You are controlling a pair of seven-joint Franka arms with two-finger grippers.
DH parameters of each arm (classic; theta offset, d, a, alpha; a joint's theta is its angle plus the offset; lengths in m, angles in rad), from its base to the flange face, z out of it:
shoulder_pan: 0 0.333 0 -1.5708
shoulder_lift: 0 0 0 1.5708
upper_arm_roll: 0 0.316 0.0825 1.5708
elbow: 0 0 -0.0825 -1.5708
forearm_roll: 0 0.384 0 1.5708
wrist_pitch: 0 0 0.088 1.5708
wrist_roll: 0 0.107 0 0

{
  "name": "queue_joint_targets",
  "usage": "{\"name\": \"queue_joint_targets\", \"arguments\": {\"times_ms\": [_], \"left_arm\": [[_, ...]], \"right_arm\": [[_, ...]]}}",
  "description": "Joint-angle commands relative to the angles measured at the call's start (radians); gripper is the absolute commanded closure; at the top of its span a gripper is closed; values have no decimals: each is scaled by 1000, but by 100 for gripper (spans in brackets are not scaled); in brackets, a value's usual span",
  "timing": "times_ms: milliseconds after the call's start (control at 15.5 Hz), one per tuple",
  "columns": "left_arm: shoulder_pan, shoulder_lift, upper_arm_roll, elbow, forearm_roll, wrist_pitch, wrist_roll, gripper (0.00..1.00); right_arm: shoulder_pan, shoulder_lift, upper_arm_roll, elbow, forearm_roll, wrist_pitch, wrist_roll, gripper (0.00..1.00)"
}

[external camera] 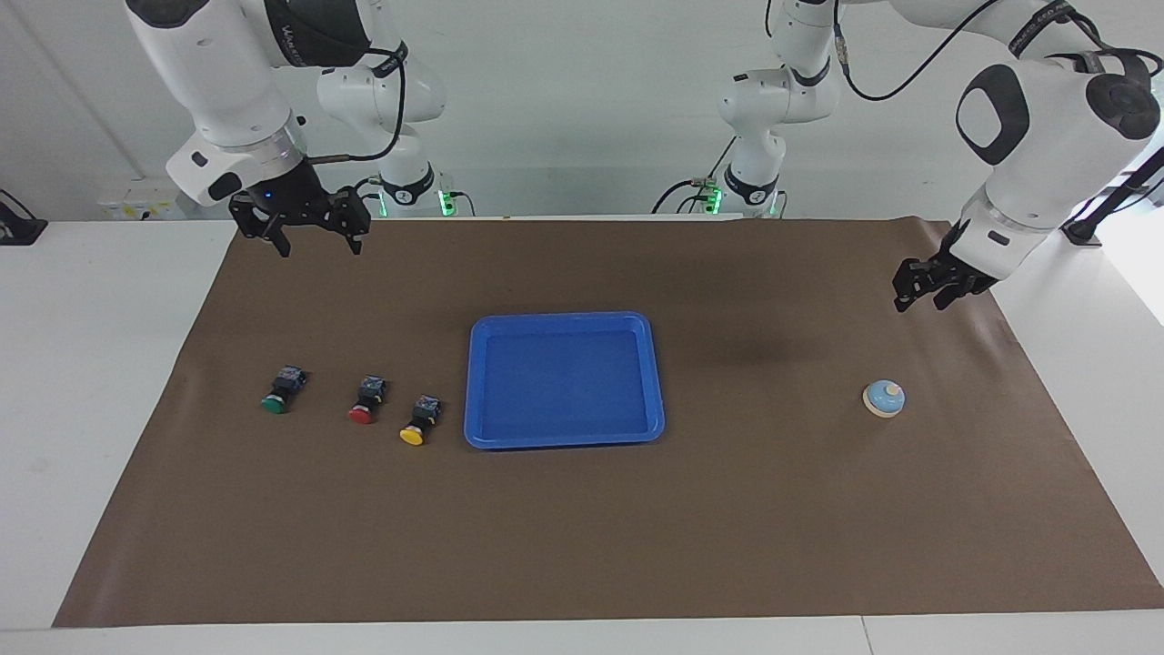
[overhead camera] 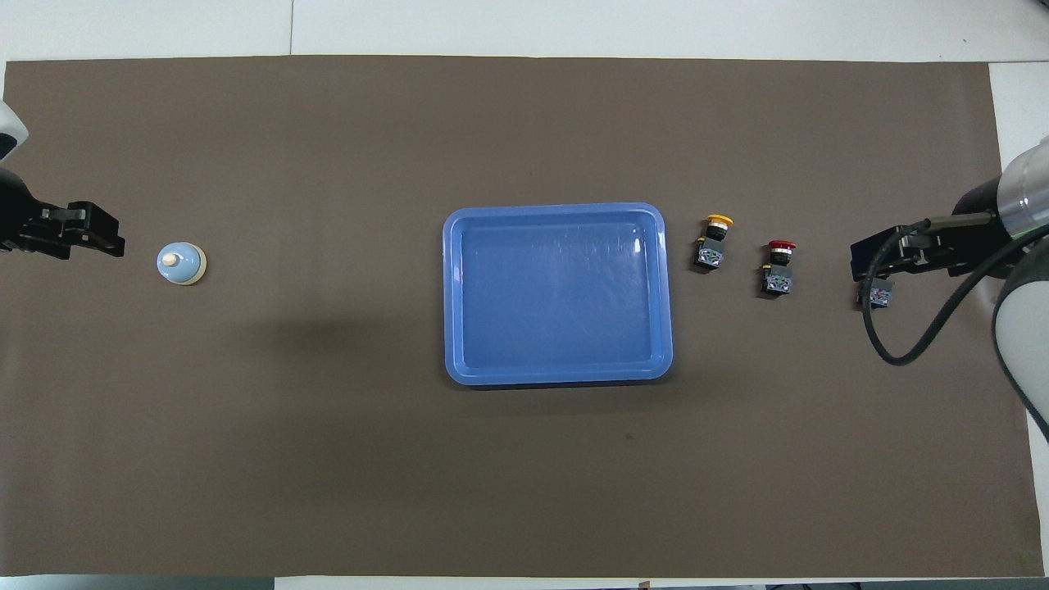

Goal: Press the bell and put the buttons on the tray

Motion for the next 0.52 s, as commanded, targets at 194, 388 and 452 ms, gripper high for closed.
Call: {"name": "queue_joint_targets", "arguments": {"times_ms": [194, 388, 452], "left_arm": [[-14, -54, 8, -47, -3, -56, -3, 0], [-16, -88, 8, -68, -3, -62, 7, 0], [-17, -90, 8, -62, -3, -62, 10, 0]], "right_arm": [[-5, -20, -3, -19, 18, -20, -35, 0], [-12, -20, -3, -19, 17, -46, -37, 0], [-14, -22, -3, -20, 17, -46, -35, 0]]}}
